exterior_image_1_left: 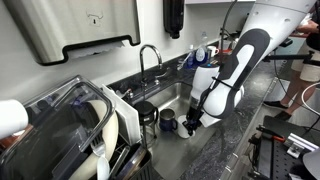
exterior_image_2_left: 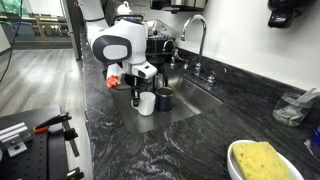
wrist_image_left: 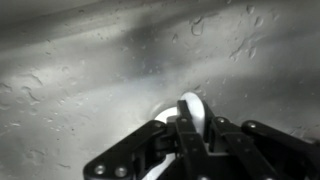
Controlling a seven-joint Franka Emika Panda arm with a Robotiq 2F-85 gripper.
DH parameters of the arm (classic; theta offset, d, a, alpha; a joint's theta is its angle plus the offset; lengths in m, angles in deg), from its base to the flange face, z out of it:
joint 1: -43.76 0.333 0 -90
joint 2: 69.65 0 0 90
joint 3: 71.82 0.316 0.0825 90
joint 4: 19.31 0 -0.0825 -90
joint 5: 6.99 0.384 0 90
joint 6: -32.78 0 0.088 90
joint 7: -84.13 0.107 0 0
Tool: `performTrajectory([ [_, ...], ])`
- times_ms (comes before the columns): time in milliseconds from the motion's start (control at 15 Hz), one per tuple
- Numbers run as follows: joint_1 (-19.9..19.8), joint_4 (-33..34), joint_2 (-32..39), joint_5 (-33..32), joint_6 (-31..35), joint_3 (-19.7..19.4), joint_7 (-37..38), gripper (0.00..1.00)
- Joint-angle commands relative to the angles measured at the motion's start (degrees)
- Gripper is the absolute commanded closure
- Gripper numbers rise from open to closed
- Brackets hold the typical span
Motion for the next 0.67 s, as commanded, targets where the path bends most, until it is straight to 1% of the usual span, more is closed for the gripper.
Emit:
performTrajectory([
  [0,-5.2,-0.5,0.1,-0.9,0.5,6.4,-9.2,0.97],
  [133,-6.5,-0.6,0.3,-1.1,0.3,8.4,-12.6,0.97],
  [333,-6.9,-1.1,0.9,-2.0,0.6,10.1,-16.3,0.97],
  [600,-6.0,-1.4,1.6,-6.0,0.5,10.4,-20.1,0.97],
])
